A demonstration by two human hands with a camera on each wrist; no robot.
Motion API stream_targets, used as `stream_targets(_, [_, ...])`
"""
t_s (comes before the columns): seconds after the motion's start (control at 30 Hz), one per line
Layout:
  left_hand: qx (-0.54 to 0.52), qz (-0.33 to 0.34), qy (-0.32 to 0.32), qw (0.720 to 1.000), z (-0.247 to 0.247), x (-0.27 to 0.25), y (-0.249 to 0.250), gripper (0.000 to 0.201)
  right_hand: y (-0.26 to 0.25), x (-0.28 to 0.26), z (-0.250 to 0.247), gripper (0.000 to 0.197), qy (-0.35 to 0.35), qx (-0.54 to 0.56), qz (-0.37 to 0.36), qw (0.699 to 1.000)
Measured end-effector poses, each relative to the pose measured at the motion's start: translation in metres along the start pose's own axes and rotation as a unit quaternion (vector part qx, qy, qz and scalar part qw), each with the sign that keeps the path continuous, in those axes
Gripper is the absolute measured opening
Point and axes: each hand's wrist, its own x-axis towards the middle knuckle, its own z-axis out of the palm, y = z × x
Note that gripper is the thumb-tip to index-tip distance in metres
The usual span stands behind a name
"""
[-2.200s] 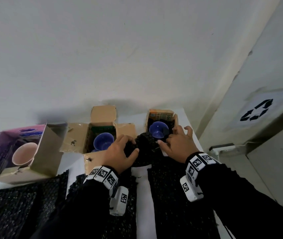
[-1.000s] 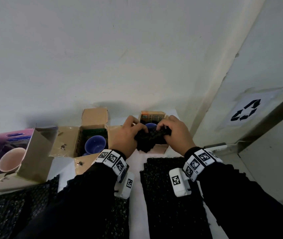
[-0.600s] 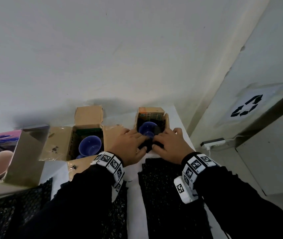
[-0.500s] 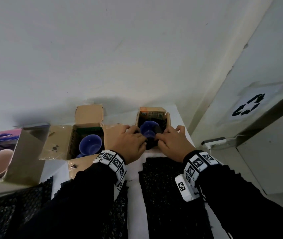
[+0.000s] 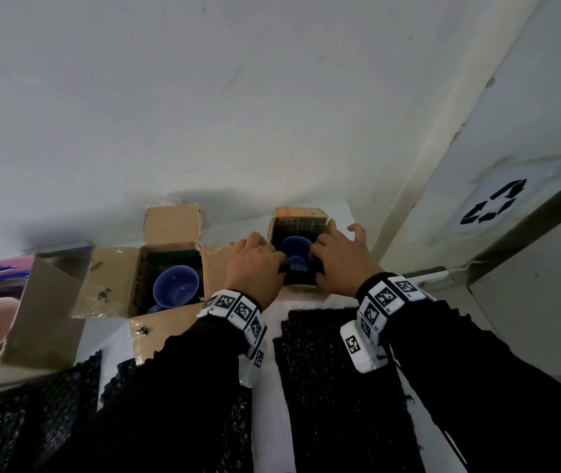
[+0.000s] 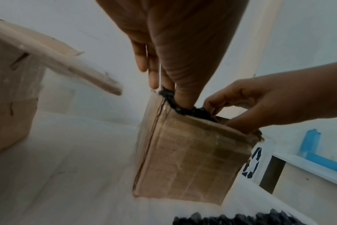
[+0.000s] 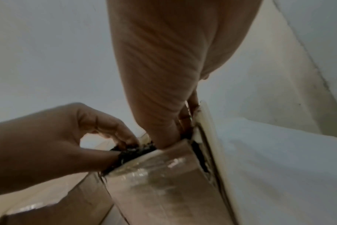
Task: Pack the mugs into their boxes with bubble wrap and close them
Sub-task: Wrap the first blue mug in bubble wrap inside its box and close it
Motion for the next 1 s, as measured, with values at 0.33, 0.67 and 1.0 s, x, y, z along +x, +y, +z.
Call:
stream_targets(0.33, [-0.079, 0.083, 0.069, 0.991, 0.03, -0.029, 0.003, 0.046, 0.012, -0.029, 0.033, 0.046, 0.109, -0.019, -0.065, 0.992])
stream_targets(0.67, [-0.043, 0.086, 0.082, 0.992, 0.043, -0.022, 0.009, 0.006, -0.003, -0.037, 0.049, 0.028, 0.171, 0.01, -0.082, 0.982])
stream_targets(1.0, [-0.025, 0.052, 0.061, 0.996, 0.044, -0.028, 0.012, 0.026, -0.007, -0.035, 0.048, 0.034, 0.132, -0.015, -0.048, 0.99])
